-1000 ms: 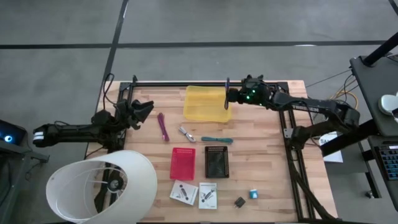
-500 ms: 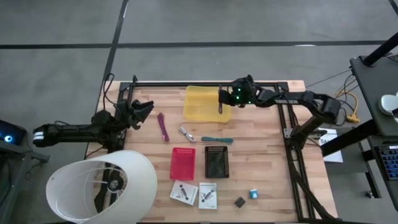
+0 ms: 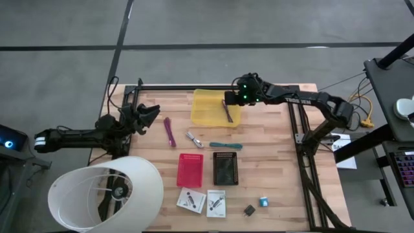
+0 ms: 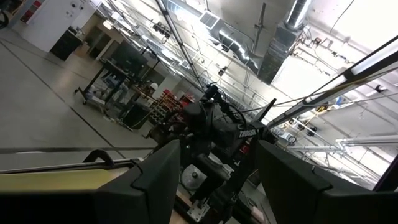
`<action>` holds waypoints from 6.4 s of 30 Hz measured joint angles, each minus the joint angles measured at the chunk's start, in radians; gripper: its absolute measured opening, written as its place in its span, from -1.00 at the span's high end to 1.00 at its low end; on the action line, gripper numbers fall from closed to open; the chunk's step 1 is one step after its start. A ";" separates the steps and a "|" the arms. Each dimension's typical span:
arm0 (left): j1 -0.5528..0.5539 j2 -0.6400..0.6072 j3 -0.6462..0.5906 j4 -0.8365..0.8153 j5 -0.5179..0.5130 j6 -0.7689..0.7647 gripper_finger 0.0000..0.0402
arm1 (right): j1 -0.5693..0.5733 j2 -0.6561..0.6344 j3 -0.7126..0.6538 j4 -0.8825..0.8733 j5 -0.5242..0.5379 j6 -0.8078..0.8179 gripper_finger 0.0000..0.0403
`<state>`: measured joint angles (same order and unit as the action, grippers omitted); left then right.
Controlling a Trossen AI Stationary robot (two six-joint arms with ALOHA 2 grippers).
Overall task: Pick and place items into bin
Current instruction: Put the green usb cable into the yellow bin, then put the pink usb cable into the yellow bin
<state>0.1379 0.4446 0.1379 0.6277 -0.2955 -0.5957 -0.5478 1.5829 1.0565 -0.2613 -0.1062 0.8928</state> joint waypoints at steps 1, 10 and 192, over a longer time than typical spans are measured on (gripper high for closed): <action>0.000 0.000 0.000 0.000 0.000 0.000 0.03 | 0.001 0.000 0.013 -0.014 -0.007 -0.017 0.48; 0.000 -0.001 -0.001 0.000 0.000 0.000 0.03 | 0.099 -0.004 0.121 -0.028 -0.439 -0.438 0.43; 0.033 0.705 0.421 -0.705 -0.050 -0.686 0.03 | 0.149 -0.468 -0.291 -0.385 -0.388 -1.050 0.44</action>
<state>0.1704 1.1501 0.5587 -0.0769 -0.3458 -1.2819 -0.3992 1.1149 0.7650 -0.6467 -0.4942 -0.1575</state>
